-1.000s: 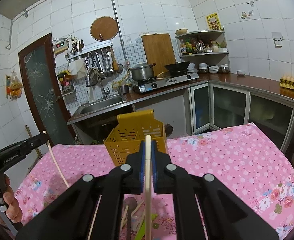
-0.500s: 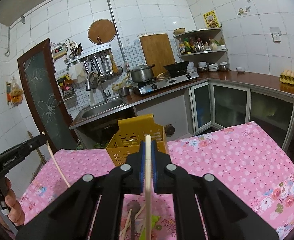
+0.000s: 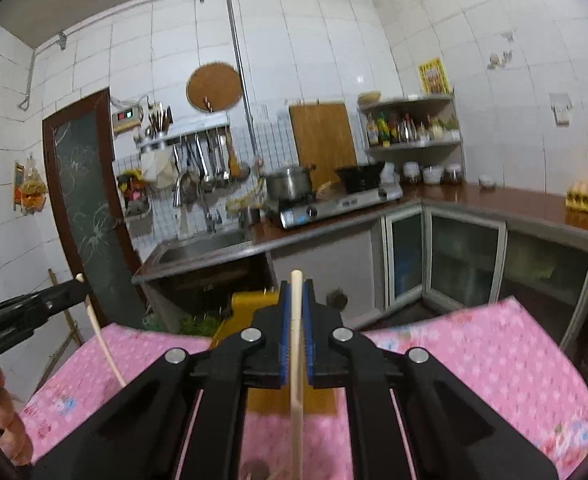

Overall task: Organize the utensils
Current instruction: 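Carry the chopstick with the left tool and drop it into the yellow holder, then return the left tool to the utensils on the table, then grasp a chopstick with the left tool while the right tool grasps the green frog utensil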

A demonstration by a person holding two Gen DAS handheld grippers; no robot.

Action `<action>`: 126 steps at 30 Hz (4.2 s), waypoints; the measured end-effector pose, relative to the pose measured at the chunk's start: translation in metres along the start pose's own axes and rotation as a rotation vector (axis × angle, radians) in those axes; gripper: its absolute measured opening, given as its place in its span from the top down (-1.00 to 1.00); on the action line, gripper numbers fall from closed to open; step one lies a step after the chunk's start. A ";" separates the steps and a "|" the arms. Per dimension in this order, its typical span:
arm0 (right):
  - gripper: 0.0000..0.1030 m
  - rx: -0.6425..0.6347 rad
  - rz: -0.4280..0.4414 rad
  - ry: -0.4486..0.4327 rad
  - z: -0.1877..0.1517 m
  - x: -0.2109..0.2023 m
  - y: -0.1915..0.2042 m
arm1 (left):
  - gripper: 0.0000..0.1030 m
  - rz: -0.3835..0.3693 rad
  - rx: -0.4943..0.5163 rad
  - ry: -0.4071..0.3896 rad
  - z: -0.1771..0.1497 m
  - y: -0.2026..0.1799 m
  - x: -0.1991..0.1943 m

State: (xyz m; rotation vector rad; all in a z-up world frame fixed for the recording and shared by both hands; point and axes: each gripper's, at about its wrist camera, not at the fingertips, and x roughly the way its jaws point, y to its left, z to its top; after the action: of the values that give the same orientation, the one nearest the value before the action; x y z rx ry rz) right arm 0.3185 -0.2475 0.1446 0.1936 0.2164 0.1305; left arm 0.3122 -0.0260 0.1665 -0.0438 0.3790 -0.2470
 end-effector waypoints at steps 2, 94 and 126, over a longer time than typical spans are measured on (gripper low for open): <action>0.89 -0.003 0.003 -0.049 0.008 0.007 0.000 | 0.92 -0.006 0.004 -0.016 0.008 -0.003 0.003; -0.68 -0.015 -0.245 0.474 -0.153 0.011 -0.019 | -0.90 0.103 -0.077 0.379 -0.160 0.048 0.037; 0.62 -0.060 -0.149 0.683 -0.188 0.049 -0.011 | 0.59 0.027 -0.033 0.620 -0.205 0.030 0.066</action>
State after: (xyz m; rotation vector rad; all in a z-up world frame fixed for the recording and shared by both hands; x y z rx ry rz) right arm 0.3244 -0.2178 -0.0475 0.0662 0.9040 0.0508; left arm 0.3028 -0.0126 -0.0502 0.0070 0.9997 -0.2242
